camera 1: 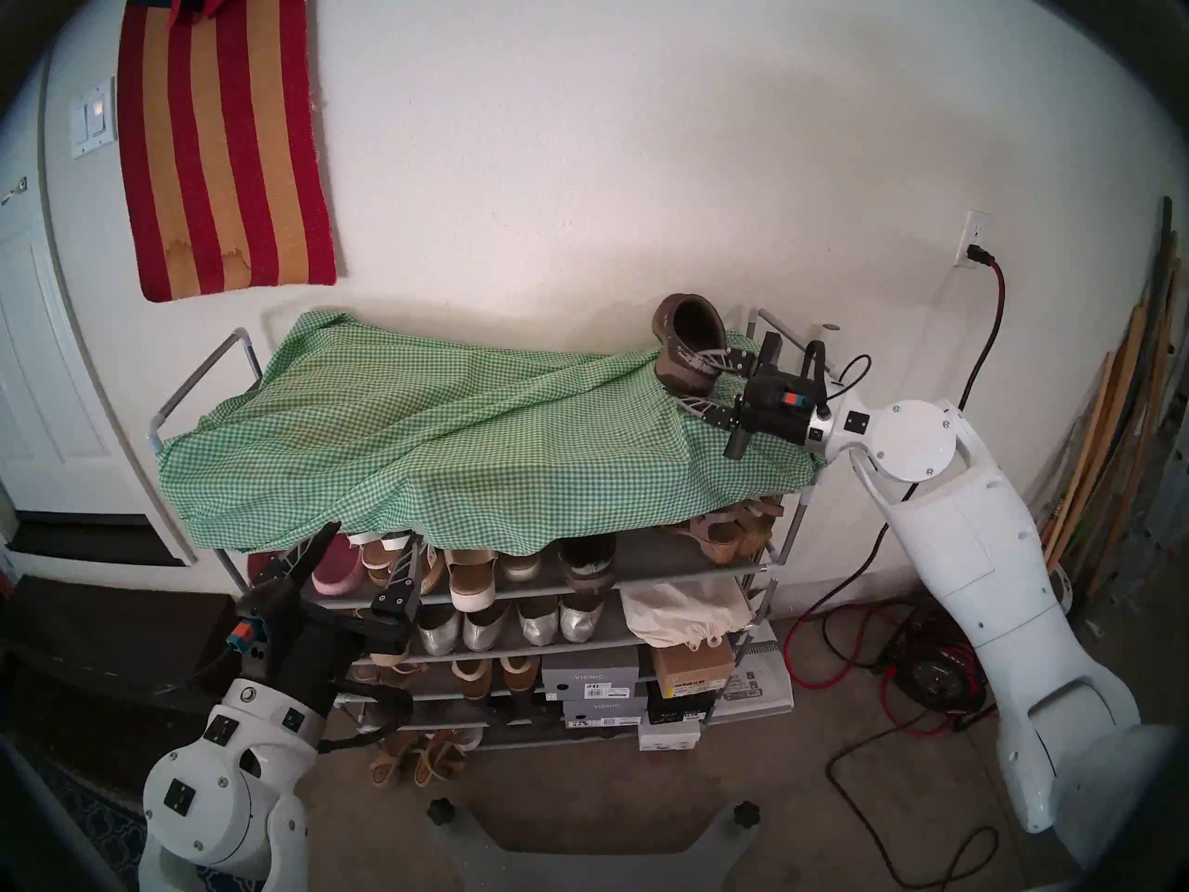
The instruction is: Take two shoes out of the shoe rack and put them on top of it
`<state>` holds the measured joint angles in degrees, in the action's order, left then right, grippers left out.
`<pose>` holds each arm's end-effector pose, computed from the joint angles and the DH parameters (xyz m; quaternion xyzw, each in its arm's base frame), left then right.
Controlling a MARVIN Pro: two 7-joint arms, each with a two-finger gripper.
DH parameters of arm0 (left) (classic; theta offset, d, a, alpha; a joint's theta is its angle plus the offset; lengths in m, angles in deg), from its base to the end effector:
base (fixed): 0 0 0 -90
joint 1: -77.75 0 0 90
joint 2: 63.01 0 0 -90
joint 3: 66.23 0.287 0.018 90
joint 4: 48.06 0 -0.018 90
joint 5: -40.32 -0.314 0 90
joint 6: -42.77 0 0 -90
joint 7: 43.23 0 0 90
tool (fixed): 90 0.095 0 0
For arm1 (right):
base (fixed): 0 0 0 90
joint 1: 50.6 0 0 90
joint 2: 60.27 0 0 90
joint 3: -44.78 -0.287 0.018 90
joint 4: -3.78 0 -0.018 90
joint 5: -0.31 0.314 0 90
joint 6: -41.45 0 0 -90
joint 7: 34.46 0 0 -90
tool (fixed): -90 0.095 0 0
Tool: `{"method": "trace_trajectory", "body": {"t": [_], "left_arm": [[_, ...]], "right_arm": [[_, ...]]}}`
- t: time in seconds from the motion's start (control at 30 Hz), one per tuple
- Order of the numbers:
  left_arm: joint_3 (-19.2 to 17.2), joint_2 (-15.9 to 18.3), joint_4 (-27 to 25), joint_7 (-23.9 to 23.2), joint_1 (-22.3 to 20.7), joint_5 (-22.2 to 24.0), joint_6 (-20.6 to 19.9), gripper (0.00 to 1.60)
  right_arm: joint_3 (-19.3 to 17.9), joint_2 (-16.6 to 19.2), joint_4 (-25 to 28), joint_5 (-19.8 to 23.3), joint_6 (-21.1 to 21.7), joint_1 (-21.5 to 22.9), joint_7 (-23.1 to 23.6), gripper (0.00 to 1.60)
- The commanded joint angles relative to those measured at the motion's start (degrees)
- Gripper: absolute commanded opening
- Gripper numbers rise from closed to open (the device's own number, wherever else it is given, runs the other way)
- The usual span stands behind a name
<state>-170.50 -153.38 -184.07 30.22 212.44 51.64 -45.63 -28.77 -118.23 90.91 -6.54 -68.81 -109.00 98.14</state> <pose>0.2137 0.0503 -0.2156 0.6809 -0.0354 0.7303 0.0438 0.4939 -0.0136 -0.1122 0.3950 0.6065 0.6893 0.0310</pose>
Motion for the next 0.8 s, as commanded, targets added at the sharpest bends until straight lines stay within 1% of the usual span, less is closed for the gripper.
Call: {"method": "trace_trajectory", "body": {"t": [0.0,0.03,0.07,0.13,0.17,0.2,0.27,0.3,0.33,0.4,0.43,0.47,0.5,0.53,0.6,0.77], "left_arm": [[-0.1,0.0,0.0,0.1,0.0,0.0,-0.1,1.6],[-0.1,0.0,0.0,0.1,0.0,0.0,-0.1,1.6],[-0.1,0.0,0.0,0.1,0.0,0.0,-0.1,1.6],[-0.1,0.0,0.0,0.1,0.0,0.0,-0.1,1.6],[-0.1,0.0,0.0,0.1,0.0,0.0,-0.2,1.6],[-0.1,0.0,0.0,0.1,0.0,0.0,-0.2,1.6],[-0.1,0.0,0.0,0.1,0.0,0.0,-0.2,1.6],[-0.1,0.0,0.0,0.1,0.0,0.0,-0.2,1.6],[-0.1,0.0,0.0,0.1,0.0,0.0,-0.2,1.6],[-0.1,0.0,0.0,0.1,0.0,0.0,-0.2,1.6],[-0.1,0.0,0.0,0.1,0.0,0.0,-0.2,1.6],[-0.1,0.0,0.0,0.1,0.0,0.0,-0.2,1.6],[-0.1,0.0,0.0,0.1,0.0,0.0,-0.2,1.6],[-0.1,0.0,0.0,0.1,0.0,0.0,-0.2,1.6],[-0.1,0.0,0.0,0.1,0.0,0.0,-0.2,1.6],[-0.1,0.0,0.0,0.1,0.0,0.0,-0.2,1.6]], "right_arm": [[1.8,-3.1,-6.4,-2.2,-2.6,6.8,4.7,1.6],[1.8,-3.2,-7.3,-2.1,-3.4,7.8,6.1,1.6],[1.3,-3.3,-7.3,-2.1,-3.9,7.7,6.9,1.6],[1.9,-3.2,-9.8,-0.9,-5.6,10.3,10.2,1.6],[0.7,-3.4,-8.9,-1.1,-5.7,9.4,10.9,1.6],[1.0,-3.4,-10.3,-0.1,-6.4,10.9,13.0,1.6],[0.8,-2.9,-10.3,1.7,-6.0,11.7,14.8,1.6],[1.0,-2.7,-11.1,3.2,-5.8,13.0,17.0,1.6],[1.3,-2.2,-11.0,4.5,-5.2,13.6,18.1,1.6],[2.5,0.3,-9.1,7.4,-3.5,13.8,20.1,1.6],[2.2,1.0,-8.1,8.7,-2.8,13.4,21.9,1.6],[2.3,2.3,-6.5,9.8,-2.2,12.5,22.6,1.6],[1.4,2.8,-5.2,10.9,-1.6,11.8,25.4,1.6],[1.6,3.8,-3.9,11.4,-1.2,11.1,24.6,1.6],[0.5,5.3,-1.6,13.7,0.5,10.0,27.7,1.6],[-2.2,8.2,2.9,18.3,5.1,8.7,32.1,1.6]]}}
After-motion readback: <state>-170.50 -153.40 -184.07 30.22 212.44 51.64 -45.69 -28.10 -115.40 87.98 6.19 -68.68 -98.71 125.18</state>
